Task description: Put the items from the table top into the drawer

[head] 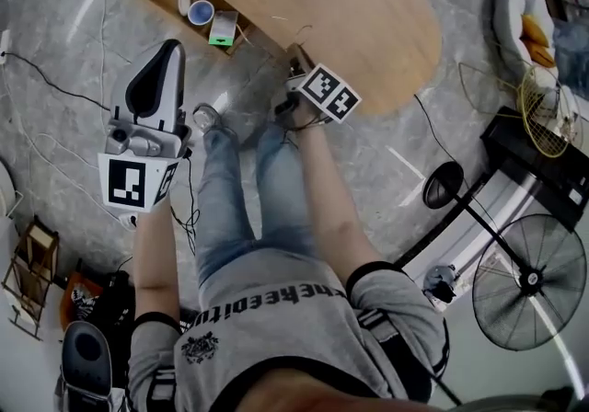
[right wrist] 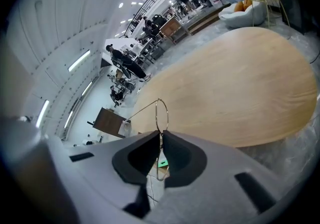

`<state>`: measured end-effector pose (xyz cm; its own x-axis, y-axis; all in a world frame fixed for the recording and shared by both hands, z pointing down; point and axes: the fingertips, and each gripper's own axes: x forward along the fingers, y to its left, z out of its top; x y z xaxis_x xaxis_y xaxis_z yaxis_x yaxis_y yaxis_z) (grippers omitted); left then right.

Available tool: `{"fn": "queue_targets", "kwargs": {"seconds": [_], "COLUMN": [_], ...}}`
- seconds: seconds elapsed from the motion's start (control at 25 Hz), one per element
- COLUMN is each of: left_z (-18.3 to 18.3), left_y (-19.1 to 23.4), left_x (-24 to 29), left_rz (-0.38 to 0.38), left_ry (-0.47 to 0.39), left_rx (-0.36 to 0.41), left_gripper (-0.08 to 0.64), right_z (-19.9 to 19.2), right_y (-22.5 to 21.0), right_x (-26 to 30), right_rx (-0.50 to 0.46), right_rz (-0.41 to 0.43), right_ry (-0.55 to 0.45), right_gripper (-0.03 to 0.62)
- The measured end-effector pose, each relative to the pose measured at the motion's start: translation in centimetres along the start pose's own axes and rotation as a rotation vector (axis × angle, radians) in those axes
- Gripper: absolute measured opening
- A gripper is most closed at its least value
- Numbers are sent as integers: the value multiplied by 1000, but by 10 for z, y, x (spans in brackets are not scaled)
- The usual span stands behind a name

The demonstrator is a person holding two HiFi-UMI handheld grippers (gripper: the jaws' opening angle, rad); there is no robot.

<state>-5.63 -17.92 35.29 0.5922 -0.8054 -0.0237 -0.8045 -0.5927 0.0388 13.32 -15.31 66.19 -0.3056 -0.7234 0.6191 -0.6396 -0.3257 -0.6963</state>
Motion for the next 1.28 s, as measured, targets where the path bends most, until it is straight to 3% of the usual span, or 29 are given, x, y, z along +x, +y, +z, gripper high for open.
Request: {"fn": "queue_targets", "kwargs": {"seconds": [0.64, 1.28], "left_z": [-28, -80], "left_y": [132, 189], "left_x": [-48, -51], "left_rz": [-2, 0], "left_ry": [11, 50], "left_rx": [-34, -87], "left_gripper": [11, 11], "right_z": [-84, -128], "right_y": [62, 41], "right_x": [97, 181], "right_rx": [-15, -86], "right_rz": [-54, -141], "right_ry": [51, 244], "right_gripper": [18, 18]}}
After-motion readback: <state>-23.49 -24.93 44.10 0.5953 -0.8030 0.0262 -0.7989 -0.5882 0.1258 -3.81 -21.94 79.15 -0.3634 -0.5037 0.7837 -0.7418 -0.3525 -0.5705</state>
